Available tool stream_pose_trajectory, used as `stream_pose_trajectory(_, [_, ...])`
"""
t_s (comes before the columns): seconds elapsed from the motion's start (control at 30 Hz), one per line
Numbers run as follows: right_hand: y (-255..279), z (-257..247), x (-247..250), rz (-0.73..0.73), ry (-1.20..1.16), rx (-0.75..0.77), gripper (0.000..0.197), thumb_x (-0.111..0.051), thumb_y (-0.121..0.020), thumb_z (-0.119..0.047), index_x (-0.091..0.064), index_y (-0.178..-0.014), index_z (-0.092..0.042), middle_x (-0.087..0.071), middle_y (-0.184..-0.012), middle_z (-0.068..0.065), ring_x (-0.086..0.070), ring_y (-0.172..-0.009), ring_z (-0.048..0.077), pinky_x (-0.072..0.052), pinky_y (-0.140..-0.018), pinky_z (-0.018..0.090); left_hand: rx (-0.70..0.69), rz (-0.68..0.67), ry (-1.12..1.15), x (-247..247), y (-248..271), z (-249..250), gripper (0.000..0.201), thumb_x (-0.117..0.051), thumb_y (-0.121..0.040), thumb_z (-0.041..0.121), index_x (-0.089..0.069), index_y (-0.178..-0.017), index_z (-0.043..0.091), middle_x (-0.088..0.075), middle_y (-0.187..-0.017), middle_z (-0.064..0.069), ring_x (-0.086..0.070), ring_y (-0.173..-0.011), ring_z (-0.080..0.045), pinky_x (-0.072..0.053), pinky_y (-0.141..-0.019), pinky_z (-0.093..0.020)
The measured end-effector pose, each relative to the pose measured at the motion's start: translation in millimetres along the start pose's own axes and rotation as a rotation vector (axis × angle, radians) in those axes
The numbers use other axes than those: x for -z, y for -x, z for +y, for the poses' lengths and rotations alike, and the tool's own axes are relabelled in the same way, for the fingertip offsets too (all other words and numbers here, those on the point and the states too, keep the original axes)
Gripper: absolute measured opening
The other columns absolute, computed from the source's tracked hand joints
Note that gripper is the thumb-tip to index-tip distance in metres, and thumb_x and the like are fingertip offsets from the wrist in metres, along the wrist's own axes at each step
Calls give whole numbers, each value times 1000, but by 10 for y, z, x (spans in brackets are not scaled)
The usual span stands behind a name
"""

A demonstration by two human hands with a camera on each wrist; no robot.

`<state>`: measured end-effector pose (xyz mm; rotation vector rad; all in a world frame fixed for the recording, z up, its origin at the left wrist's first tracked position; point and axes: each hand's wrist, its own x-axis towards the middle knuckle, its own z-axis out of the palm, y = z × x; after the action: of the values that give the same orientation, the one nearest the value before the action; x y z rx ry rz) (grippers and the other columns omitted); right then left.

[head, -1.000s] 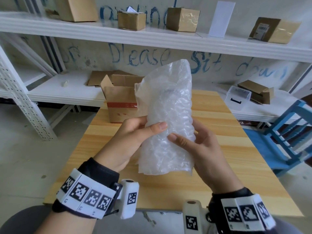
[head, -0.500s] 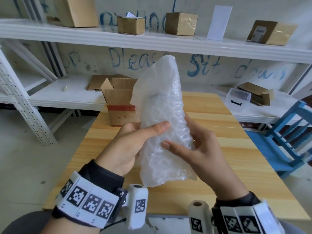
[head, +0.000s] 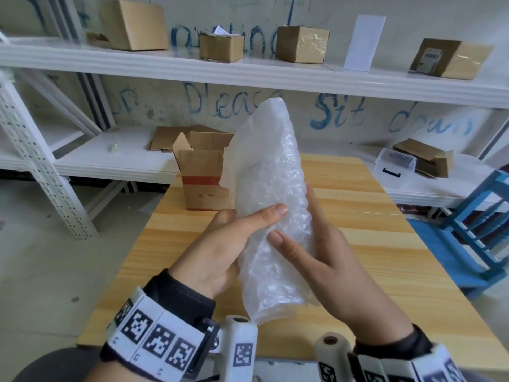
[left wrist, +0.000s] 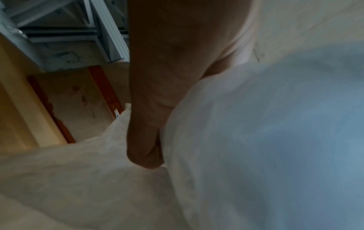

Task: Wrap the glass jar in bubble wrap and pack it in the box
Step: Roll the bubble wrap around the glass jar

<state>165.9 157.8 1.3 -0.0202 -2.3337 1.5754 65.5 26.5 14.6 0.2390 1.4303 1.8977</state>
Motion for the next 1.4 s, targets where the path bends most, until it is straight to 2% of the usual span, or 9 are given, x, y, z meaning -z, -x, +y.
stream_pose_trajectory(0.27, [14, -31, 5, -4, 194, 13, 98, -52, -87, -66, 18, -154, -51, -54, -145, -23, -60, -120, -9, -53, -99, 21, 40, -146, 115, -8, -2, 9, 57, -78, -74, 32, -70, -124, 8, -75, -118, -20, -73, -107, -39, -57, -91, -53])
stream_pose_trajectory(0.33, [22, -28, 21, 0, 248, 14, 95, -50, -88, -68, 14, -156, -48, -58, -141, -21, -61, -117, -8, -52, -97, 18, 1, -105, 103, 14, -13, 31, 57, -81, -73, 27, -68, -126, 11, -75, -117, -18, -74, -105, -39, -57, -91, -56])
stream_pose_trajectory(0.43, [34, -19, 46, -7, 299, 45, 77, -50, -93, -63, -17, -159, -39, -59, -137, -23, -59, -120, -8, -49, -98, 17, -77, -43, 69, 56, -16, 64, 57, -83, -72, 19, -67, -126, 16, -77, -113, -15, -76, -100, -38, -58, -88, -60])
stream_pose_trajectory(0.53, [44, 8, 63, 37, 387, 31, 56, -44, -93, -70, -44, -140, -40, -60, -131, -21, -57, -120, -4, -49, -100, 25, -143, 14, 47, 104, -17, 79, 52, -83, -71, 13, -68, -120, 17, -79, -106, -11, -78, -94, -32, -62, -82, -54])
stream_pose_trajectory(0.63, [50, 53, 90, 130, 401, -11, 62, -41, -87, -80, -46, -132, -38, -57, -133, -20, -55, -118, -6, -50, -100, 31, -148, -27, 19, 150, -18, 78, 56, -86, -70, 13, -67, -123, 15, -77, -111, -14, -76, -99, -35, -59, -88, -56])
stream_pose_trajectory(0.83, [-12, -14, 214, 102, -217, -98, 59, -48, -87, -69, -40, -143, -55, -54, -147, -18, -51, -138, 13, -38, -113, 54, -90, -384, 40, 173, 12, 99, 62, -82, -76, 10, -62, -134, 7, -68, -123, -21, -67, -112, -41, -54, -96, -59])
stream_pose_trajectory(1.0, [-9, -25, 374, -23, -501, -156, 56, -40, -97, -48, -45, -150, -32, -56, -150, 1, -52, -138, 30, -33, -114, 64, -82, -535, 193, 250, 55, 130, 55, -99, -47, 24, -82, -98, 15, -78, -90, -11, -77, -78, -26, -62, -63, -38])
stream_pose_trajectory(1.13, [-17, -13, 365, -68, -680, -177, 52, -47, -100, -33, -53, -143, -6, -58, -143, 22, -54, -133, 43, -37, -111, 61, -91, -487, 174, 230, 39, 127, 62, -102, -37, 27, -83, -94, 17, -79, -91, -11, -78, -78, -26, -62, -61, -39])
stream_pose_trajectory(1.4, [-39, 28, 462, 166, -691, -237, 50, -68, -84, -14, -60, -130, 2, -72, -122, 21, -73, -101, 33, -61, -88, 42, -64, -307, 212, 273, -83, 61, 76, -103, -31, 19, -81, -103, 10, -77, -106, -20, -77, -88, -36, -63, -69, -49])
